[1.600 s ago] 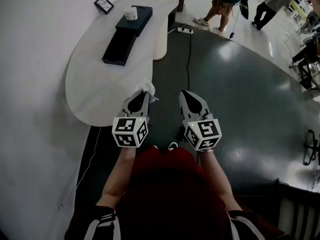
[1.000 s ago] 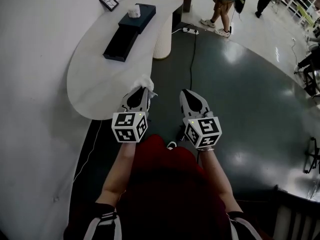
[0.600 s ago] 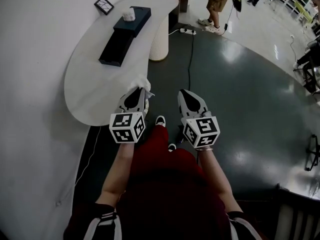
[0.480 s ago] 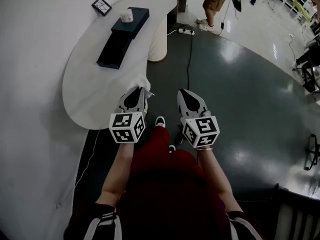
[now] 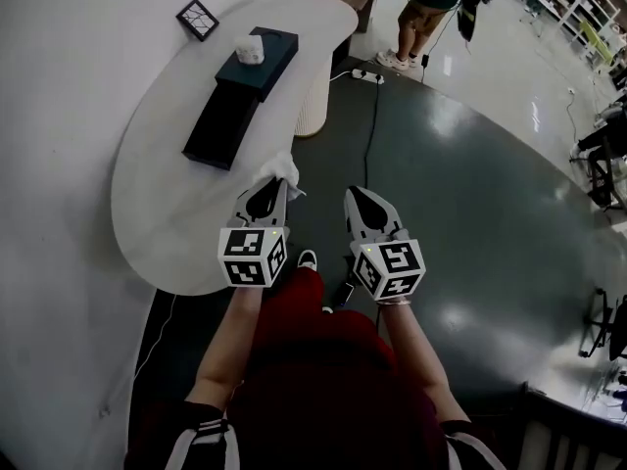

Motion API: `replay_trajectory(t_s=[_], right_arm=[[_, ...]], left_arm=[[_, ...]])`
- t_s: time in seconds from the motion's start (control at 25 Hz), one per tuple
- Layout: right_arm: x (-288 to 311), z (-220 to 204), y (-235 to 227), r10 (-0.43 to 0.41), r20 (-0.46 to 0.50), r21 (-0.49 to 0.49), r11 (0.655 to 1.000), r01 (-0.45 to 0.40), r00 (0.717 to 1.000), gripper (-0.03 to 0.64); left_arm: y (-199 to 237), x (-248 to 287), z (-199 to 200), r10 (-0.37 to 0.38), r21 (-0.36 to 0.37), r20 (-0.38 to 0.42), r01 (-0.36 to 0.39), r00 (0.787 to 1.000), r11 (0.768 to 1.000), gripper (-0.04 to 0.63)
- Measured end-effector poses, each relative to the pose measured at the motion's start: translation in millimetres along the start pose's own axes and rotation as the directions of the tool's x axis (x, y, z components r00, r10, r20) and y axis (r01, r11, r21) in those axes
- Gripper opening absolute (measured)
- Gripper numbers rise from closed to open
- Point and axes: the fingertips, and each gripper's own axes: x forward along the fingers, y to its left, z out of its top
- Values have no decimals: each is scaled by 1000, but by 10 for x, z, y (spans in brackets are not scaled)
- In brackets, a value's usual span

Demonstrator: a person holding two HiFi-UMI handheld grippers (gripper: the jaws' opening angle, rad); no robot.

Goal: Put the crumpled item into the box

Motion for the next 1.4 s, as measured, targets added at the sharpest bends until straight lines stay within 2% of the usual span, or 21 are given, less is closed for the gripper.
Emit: replay_trajectory(t_s=[0.44, 0.76, 1.12, 1.4], right_arm=[[946, 95, -21, 50, -57, 9, 999, -50, 997, 15], [1340, 150, 110, 79, -82, -17, 997, -81, 993, 15], [1476, 182, 115, 100, -93, -16, 995, -102, 991, 15], [1644, 195, 141, 159, -98, -23, 986, -162, 982, 15]], left_arm=[[500, 604, 230, 2, -27, -17, -2, 1000, 1000, 37], [714, 736, 290, -8, -67, -9, 8, 1000, 998, 37], [894, 712, 286, 39, -97, -9, -40, 999, 994, 37], [1025, 737, 307, 98, -119, 0, -97, 995, 988, 37]])
